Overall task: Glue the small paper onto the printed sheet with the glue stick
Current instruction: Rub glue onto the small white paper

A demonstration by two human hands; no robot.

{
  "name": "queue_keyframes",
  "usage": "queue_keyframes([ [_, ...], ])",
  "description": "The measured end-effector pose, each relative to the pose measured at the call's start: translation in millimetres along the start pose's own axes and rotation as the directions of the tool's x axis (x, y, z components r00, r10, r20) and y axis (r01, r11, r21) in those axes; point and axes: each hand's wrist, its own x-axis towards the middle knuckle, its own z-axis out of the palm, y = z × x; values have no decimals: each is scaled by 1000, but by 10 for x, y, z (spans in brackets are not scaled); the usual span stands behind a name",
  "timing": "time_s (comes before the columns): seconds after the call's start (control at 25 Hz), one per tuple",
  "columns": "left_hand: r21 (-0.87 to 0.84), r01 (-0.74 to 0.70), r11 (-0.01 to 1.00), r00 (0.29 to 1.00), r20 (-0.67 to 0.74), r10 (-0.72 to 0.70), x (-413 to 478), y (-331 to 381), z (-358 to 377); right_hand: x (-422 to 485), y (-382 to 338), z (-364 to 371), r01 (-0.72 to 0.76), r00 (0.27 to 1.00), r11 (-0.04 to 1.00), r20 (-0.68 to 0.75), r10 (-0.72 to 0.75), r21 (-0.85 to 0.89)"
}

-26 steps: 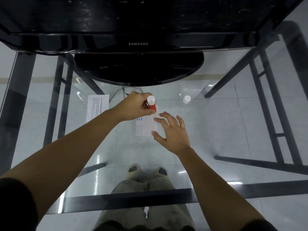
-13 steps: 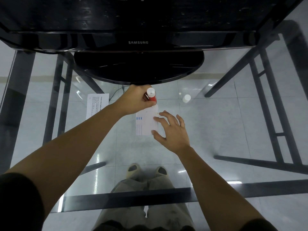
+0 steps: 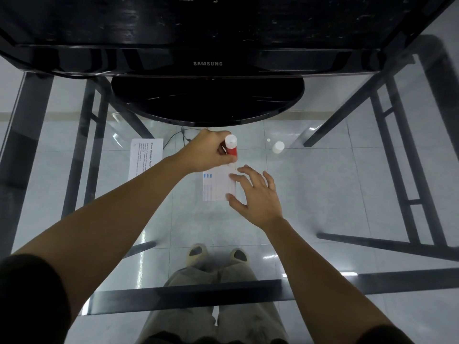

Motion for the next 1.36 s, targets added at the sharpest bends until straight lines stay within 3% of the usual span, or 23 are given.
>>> queue_keyframes([
  [0.16, -96, 33, 995, 975, -216, -53, -25, -41, -118, -6, -9, -29, 17, 999, 1000, 41, -17, 9],
  [0.44, -230, 21, 973, 997, -67, -37, -728, -162, -14, 64, 100, -241, 97, 979, 995, 177, -102, 37],
  [0.68, -288, 13, 958, 999, -31, -23, -859, -127, 164, 104, 106, -272, 35, 988, 992, 143, -52, 122],
  [0.88, -147, 11, 989, 998, 69, -1, -673, -130, 186, 110, 118, -267, 24, 990, 987, 133, -45, 159],
  [1.12, -181, 35, 983, 991, -123, -58, -516, -159, 7, 120, 142, -269, 35, 988, 984, 140, -60, 175],
  [1.28, -194, 53, 980, 996, 86, -37, -637, -103, 146, 117, 136, -258, -2, 988, 979, 151, -30, 205],
  [1.36, -185, 68, 980, 995, 78, -54, -599, -100, 154, 118, 140, -253, -4, 988, 978, 154, -28, 208],
])
